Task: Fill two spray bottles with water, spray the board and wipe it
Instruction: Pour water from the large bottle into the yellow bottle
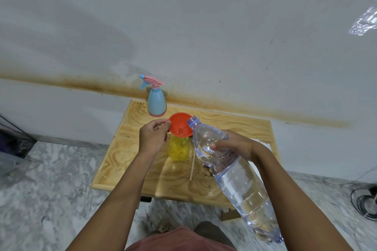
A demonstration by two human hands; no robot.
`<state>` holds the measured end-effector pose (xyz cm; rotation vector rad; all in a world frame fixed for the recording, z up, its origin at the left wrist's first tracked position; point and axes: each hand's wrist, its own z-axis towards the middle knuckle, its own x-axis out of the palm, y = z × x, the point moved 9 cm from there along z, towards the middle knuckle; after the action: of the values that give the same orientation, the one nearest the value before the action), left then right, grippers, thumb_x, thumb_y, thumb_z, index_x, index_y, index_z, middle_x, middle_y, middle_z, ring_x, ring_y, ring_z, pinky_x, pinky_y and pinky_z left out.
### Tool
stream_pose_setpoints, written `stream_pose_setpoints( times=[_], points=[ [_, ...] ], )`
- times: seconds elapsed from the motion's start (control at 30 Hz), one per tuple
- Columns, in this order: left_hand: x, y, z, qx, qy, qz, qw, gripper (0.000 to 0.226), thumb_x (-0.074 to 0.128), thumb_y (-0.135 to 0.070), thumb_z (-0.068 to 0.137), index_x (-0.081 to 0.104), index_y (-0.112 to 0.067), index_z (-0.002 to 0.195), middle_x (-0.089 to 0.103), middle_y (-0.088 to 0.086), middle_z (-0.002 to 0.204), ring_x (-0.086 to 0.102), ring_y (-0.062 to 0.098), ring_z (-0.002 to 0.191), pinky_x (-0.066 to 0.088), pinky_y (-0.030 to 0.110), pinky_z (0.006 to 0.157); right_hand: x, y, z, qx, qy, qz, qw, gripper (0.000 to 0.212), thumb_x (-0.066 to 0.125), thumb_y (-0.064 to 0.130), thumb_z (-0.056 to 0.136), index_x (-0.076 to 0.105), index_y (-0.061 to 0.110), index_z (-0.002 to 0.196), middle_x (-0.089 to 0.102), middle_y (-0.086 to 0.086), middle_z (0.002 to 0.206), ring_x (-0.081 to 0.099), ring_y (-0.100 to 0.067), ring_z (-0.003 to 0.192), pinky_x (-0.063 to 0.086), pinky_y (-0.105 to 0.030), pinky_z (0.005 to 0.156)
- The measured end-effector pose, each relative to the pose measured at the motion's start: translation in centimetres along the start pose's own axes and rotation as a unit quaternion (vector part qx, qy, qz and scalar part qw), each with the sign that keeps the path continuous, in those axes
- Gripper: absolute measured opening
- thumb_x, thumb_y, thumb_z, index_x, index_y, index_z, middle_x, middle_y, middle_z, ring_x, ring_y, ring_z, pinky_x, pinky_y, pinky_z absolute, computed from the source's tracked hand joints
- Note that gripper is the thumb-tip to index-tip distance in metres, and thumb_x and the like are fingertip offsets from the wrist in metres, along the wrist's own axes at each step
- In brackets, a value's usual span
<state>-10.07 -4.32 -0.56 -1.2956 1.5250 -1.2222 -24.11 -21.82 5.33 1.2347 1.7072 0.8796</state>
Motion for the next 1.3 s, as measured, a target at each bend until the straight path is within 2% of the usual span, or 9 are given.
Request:
stream_pose_setpoints(
  times=[0.17,0.33,0.4,0.5,0.67,0.8,1.03,1.2,1.3],
  points=[
    [0.0,0.1,0.0,0.000,0.000,0.000,1.000,0.013,0.071,-0.012,0.091,0.072,-0.004,0.101,0.062,0.005,0.066,0.050,0.005,0.042,0.048,0.021,0.048,-0.5,-0.5,0.2,0.000,-0.013,0.003,1.000,0.013,0.067,0.031,0.078,0.071,0.035,0.090,0.067,0.019,0.066,0.061,0.003,0.062,0.043,-0.020,0.069],
    [0.0,0.1,0.0,-0.005,0.003,-0.009,1.000,0.014,0.071,-0.011,0.090,0.072,-0.003,0.102,0.062,0.005,0.067,0.050,0.004,0.043,0.048,0.019,0.047,-0.1,-0.1,0.2,0.007,-0.005,0.001,1.000,0.017,0.067,0.032,0.076,0.071,0.046,0.068,0.062,0.019,0.060,0.057,0.004,0.057,0.041,-0.020,0.066],
    [0.1,0.1,0.0,-0.005,0.004,-0.011,1.000,0.015,0.071,-0.011,0.090,0.072,-0.003,0.102,0.062,0.005,0.067,0.050,0.004,0.043,0.048,0.019,0.047,-0.2,-0.2,0.2,0.007,-0.007,0.002,1.000,0.006,0.071,0.037,0.073,0.072,0.043,0.074,0.064,0.018,0.062,0.059,0.002,0.059,0.042,-0.020,0.066],
    [0.1,0.1,0.0,-0.006,0.003,-0.008,1.000,0.014,0.071,-0.012,0.091,0.072,-0.004,0.102,0.062,0.005,0.067,0.050,0.004,0.042,0.048,0.019,0.047,-0.4,-0.4,0.4,0.004,-0.004,0.001,1.000,0.016,0.071,0.049,0.062,0.072,0.043,0.077,0.066,0.018,0.065,0.061,0.003,0.061,0.044,-0.018,0.066],
    [0.0,0.1,-0.1,-0.011,0.002,-0.011,1.000,0.013,0.071,-0.012,0.091,0.072,-0.005,0.102,0.061,0.004,0.065,0.050,0.005,0.042,0.047,0.019,0.047,-0.5,-0.8,0.8,-0.001,-0.007,0.001,1.000,0.023,0.072,0.049,0.064,0.073,0.036,0.083,0.066,0.015,0.068,0.061,-0.001,0.064,0.045,-0.021,0.069],
    [0.0,0.2,-0.1,-0.015,0.002,-0.014,1.000,0.012,0.071,-0.011,0.091,0.072,-0.005,0.101,0.061,0.003,0.064,0.049,0.004,0.041,0.047,0.018,0.046,-0.1,-0.6,0.9,-0.006,0.009,0.005,1.000,0.011,0.070,0.049,0.064,0.071,0.043,0.073,0.062,0.019,0.062,0.056,0.003,0.058,0.042,-0.019,0.066],
    [0.0,0.3,-0.1,-0.016,0.003,-0.013,1.000,0.012,0.072,-0.012,0.090,0.072,-0.006,0.100,0.062,0.005,0.066,0.050,0.006,0.042,0.048,0.019,0.048,-0.5,-1.3,1.1,0.009,-0.017,-0.023,1.000,0.061,0.073,0.052,0.064,0.069,0.019,0.114,0.072,0.012,0.083,0.066,-0.007,0.076,0.048,-0.025,0.079],
    [0.0,0.2,-0.1,-0.014,0.006,-0.013,1.000,0.010,0.072,-0.013,0.090,0.073,-0.008,0.098,0.063,0.004,0.066,0.050,0.005,0.043,0.048,0.020,0.049,-0.8,-1.2,1.2,0.010,-0.023,-0.023,0.999,0.046,0.075,0.049,0.065,0.071,0.027,0.104,0.073,0.003,0.088,0.069,-0.015,0.081,0.054,-0.030,0.080],
    [0.0,0.2,-0.1,-0.015,0.007,-0.016,1.000,0.007,0.072,-0.013,0.090,0.073,-0.009,0.096,0.065,0.003,0.066,0.051,0.006,0.045,0.048,0.022,0.051,-0.7,-0.9,1.3,0.000,-0.016,-0.012,1.000,0.021,0.075,0.046,0.065,0.071,0.035,0.082,0.064,0.010,0.070,0.062,-0.010,0.066,0.048,-0.026,0.069]
  ],
)
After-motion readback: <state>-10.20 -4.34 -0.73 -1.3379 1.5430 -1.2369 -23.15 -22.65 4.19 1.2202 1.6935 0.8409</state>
